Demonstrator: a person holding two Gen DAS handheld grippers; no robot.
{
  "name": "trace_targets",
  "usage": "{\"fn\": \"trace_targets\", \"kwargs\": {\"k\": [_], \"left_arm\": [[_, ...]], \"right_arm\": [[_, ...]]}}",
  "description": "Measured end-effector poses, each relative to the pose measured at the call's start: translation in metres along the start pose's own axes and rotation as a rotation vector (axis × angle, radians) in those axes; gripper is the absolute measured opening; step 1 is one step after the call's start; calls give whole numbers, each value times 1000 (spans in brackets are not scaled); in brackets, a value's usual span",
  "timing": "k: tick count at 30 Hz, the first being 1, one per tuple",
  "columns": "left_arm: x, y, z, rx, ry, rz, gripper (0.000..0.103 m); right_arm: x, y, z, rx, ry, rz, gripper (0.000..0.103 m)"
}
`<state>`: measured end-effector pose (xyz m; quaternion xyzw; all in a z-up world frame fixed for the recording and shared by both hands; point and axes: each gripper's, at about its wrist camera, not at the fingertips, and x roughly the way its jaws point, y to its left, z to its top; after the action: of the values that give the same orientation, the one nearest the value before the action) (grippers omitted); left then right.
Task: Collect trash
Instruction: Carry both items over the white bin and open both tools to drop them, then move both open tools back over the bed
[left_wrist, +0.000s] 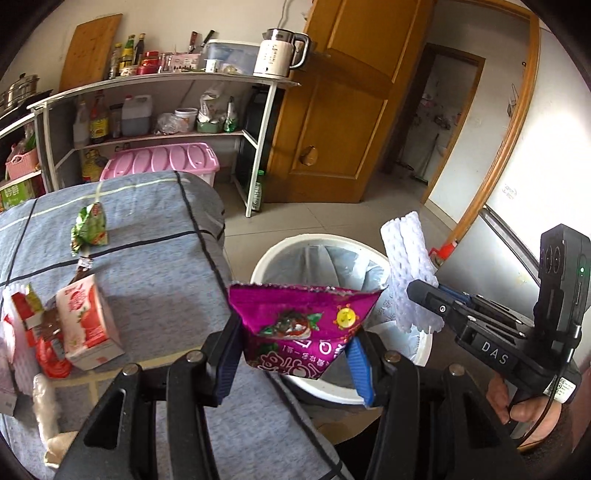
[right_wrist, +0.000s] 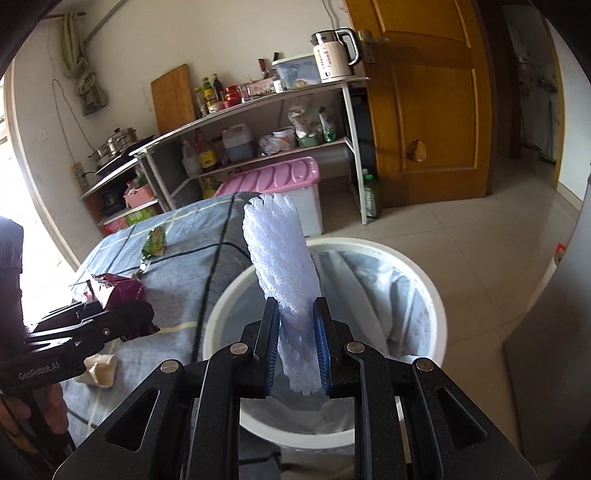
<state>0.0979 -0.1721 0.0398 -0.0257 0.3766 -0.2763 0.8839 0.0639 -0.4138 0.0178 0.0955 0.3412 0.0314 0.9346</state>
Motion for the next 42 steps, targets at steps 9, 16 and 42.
{"fn": "trace_targets", "kwargs": {"k": [9,16,42], "left_arm": [[53,-33,3,32,107,-36,54],[72,-33,2,13,151,-23,68],[-43,37,-28,-59,-22,117,74]], "right_arm": [[23,-36,-14,43,78,-67,19],[29,-49,-16,70,107,-88,27],[2,30,-27,11,20,104,45]]}}
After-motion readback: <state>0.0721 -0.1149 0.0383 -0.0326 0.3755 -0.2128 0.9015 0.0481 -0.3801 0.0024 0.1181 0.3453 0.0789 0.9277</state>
